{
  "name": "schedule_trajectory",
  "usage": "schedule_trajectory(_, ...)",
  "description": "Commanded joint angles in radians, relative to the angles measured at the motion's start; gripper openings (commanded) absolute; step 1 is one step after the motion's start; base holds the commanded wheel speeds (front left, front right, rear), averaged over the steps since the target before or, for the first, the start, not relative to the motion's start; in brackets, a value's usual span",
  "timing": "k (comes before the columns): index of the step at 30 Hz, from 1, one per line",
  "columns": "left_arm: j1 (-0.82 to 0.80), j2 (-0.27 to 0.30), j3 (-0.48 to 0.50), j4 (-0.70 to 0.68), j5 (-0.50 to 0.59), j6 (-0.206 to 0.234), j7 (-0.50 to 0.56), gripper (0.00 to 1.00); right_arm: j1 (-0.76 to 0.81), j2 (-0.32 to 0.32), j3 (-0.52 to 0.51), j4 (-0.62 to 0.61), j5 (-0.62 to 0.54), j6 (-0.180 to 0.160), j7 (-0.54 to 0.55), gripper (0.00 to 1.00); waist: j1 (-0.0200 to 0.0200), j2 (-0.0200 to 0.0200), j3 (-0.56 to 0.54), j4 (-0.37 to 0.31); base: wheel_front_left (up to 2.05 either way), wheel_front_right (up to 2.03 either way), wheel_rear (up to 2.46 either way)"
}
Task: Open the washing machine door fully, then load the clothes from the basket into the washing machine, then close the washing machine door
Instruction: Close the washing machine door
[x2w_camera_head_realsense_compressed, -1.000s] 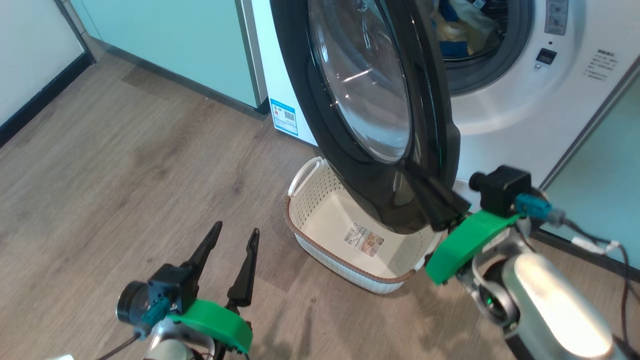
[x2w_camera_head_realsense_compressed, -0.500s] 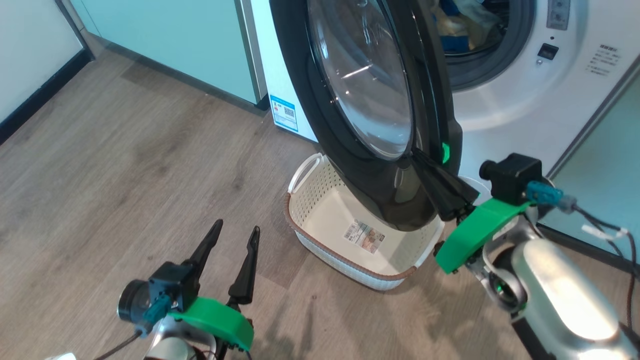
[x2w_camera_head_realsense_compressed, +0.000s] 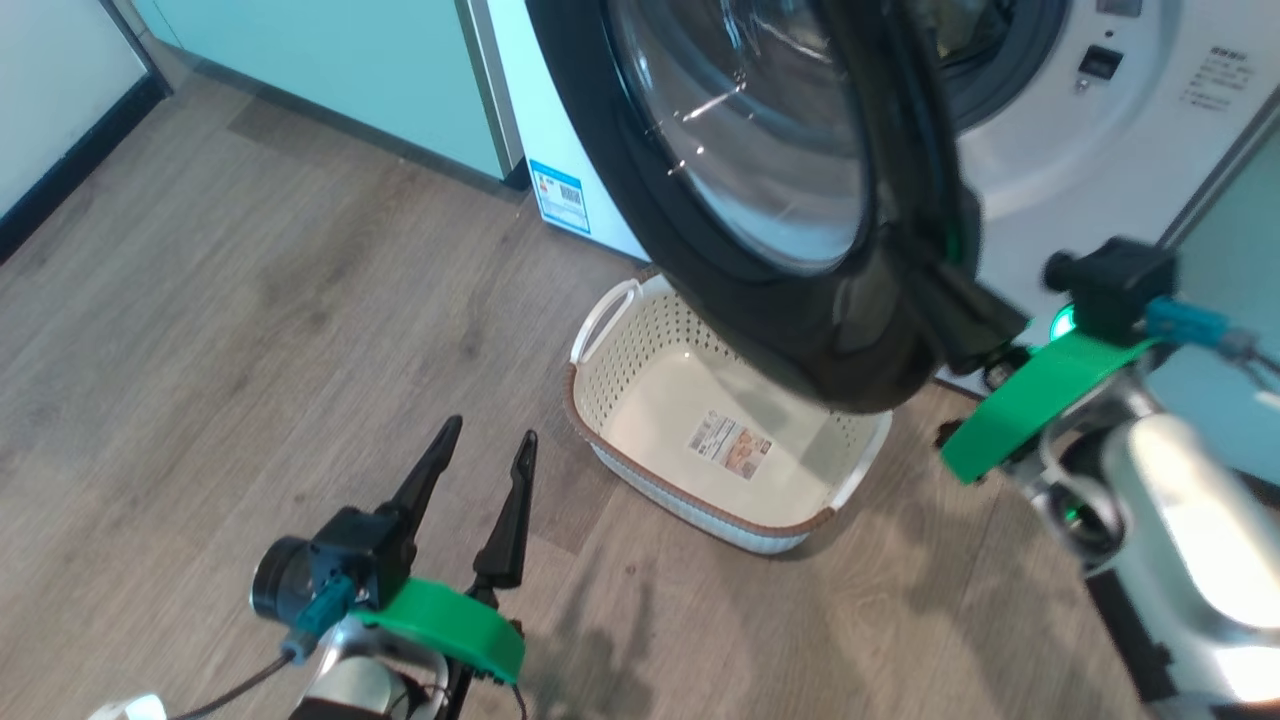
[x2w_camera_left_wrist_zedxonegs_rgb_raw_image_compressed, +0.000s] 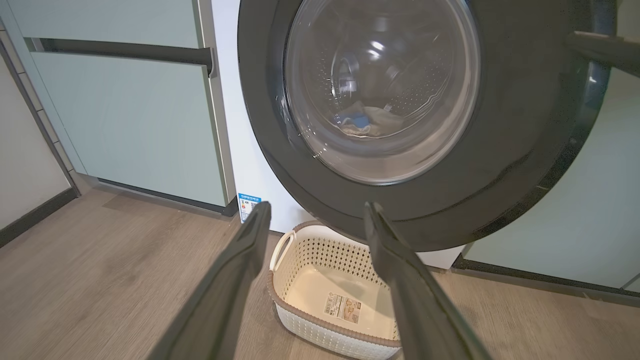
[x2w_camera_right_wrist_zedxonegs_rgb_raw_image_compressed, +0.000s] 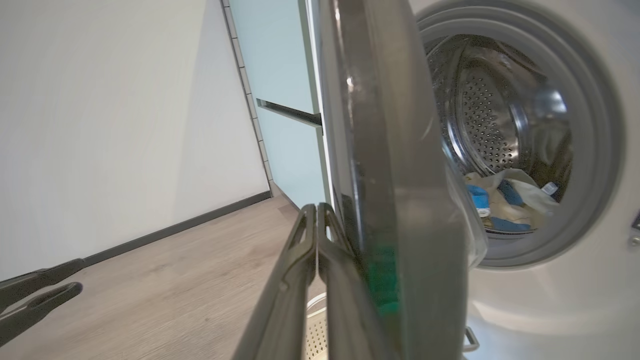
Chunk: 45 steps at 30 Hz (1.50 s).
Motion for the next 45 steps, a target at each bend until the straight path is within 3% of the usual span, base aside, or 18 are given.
schedule_trajectory(1, -0.057, 0.002, 0.049, -0.035, 0.012, -0.005, -0.009, 1.0, -0.053, -0.007, -0.019, -0.025, -0.008, -0.003, -0.002, 0.0, 0.0, 0.0, 0.012, -0.001, 0.0, 0.0, 0.0)
schedule_trajectory(13, -0.087, -0.048, 0.062, -0.039, 0.037, -0.041, -0.009, 1.0, -0.143, -0.05, -0.127, -0.001, -0.045, -0.003, 0.02, 0.0, 0.0, 0.0, 0.088, 0.013, 0.0, 0.0, 0.0)
schedule_trajectory(30, -0.134, -0.124, 0.072, -0.034, 0.059, -0.096, -0.009, 1.0, -0.365, -0.147, -0.212, 0.125, -0.097, -0.003, 0.044, 0.0, 0.0, 0.0, 0.194, 0.091, 0.0, 0.0, 0.0)
schedule_trajectory(45, -0.154, -0.13, 0.062, -0.034, 0.033, -0.086, -0.009, 1.0, -0.528, -0.172, -0.214, 0.288, -0.132, -0.003, -0.006, 0.0, 0.0, 0.0, 0.226, 0.123, 0.0, 0.0, 0.0)
